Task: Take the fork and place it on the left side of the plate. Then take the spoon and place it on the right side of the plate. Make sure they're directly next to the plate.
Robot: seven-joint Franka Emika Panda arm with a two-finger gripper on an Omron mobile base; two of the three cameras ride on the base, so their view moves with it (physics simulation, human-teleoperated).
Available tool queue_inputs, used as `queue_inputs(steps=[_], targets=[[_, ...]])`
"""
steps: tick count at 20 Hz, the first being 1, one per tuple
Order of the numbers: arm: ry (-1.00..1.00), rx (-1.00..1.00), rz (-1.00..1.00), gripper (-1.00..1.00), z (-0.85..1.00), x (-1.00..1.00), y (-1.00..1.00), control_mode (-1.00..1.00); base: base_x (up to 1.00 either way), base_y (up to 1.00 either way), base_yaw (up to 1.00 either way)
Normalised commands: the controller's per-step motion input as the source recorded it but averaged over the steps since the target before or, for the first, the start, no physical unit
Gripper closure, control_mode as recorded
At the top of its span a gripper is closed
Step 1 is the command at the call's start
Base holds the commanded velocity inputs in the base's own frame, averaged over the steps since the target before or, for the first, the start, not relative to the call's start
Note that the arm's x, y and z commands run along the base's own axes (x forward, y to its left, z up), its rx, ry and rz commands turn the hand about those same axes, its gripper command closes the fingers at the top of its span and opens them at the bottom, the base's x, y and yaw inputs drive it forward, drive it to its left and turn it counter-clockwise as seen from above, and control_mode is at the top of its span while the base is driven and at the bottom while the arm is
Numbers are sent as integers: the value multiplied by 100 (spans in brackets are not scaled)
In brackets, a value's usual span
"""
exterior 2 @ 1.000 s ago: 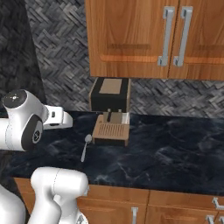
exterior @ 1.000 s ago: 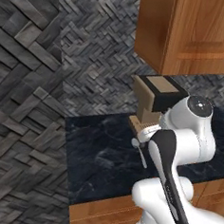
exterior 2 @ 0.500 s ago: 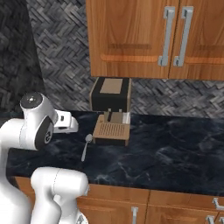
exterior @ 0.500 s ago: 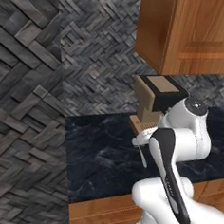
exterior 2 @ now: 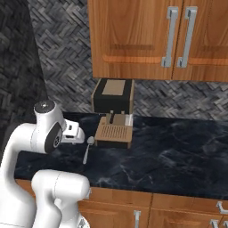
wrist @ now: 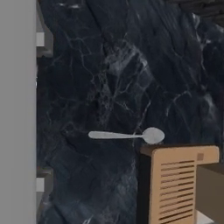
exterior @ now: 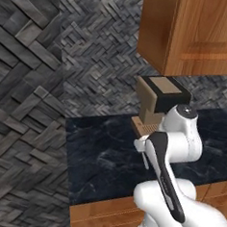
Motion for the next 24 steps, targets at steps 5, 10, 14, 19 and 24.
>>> queue_inputs(steps=[5,10,14,19,24], targets=[[3,0,-10,-100,-44,12,-3,-100,0,0,0],[1,0,-3,-100,-36,19,-11,-100,0,0,0],[0,-1,0,-100,-32,25,-6,-100,0,0,0],[2,-1,0,-100,-23,45,-1,-100,0,0,0],[6,-1,-1,-100,-23,44,0,-100,0,0,0]])
